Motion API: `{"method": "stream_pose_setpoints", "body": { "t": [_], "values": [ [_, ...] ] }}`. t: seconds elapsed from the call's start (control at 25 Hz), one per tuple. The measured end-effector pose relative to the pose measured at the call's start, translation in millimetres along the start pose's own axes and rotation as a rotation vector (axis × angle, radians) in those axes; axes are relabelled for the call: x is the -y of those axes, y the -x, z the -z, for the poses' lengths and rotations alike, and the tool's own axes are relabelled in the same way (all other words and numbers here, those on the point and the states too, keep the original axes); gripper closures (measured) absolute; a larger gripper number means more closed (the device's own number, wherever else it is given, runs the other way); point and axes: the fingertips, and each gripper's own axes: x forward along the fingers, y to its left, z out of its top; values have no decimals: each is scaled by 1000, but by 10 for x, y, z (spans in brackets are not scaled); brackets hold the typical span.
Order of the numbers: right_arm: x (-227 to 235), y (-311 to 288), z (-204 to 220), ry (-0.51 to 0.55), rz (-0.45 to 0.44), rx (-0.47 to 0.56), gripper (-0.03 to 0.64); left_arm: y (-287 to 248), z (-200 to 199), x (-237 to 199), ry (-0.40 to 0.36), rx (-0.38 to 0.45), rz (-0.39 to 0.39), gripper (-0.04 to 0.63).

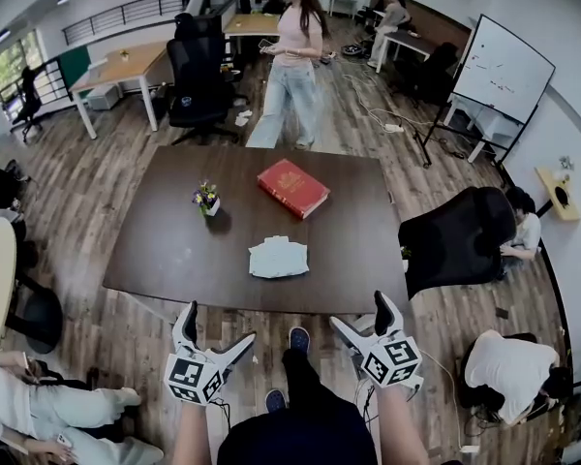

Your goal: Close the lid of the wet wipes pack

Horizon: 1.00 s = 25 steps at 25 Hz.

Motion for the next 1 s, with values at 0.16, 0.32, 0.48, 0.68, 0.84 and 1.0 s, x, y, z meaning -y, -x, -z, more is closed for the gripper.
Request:
{"method": "stream_pose_setpoints", "body": {
  "t": [0.16, 0.32, 0.48, 0.68, 0.84, 1.0],
  "values": [
    [100, -264, -44, -14, -21, 17, 77, -208, -5, -155, -5, 4, -9, -6],
    [229, -523, -72, -19, -35, 18, 77, -427, -42, -280, 0, 2, -15, -6],
    [344, -764, -160, -14, -51, 18, 78, -648, -111, -410, -6, -2, -22, -6],
    [485, -1109, -195, -32, -64, 5, 78, -947, -119, -606, 1, -19, -23, -6],
    [560, -1345, -155, -49, -78, -15, 81, -1163, -19, -733, 18, -47, -26, -6],
    [620, -1591, -102, -61, -95, -40, 81, -1378, 81, -889, 34, -79, -31, -6]
  ]
}}
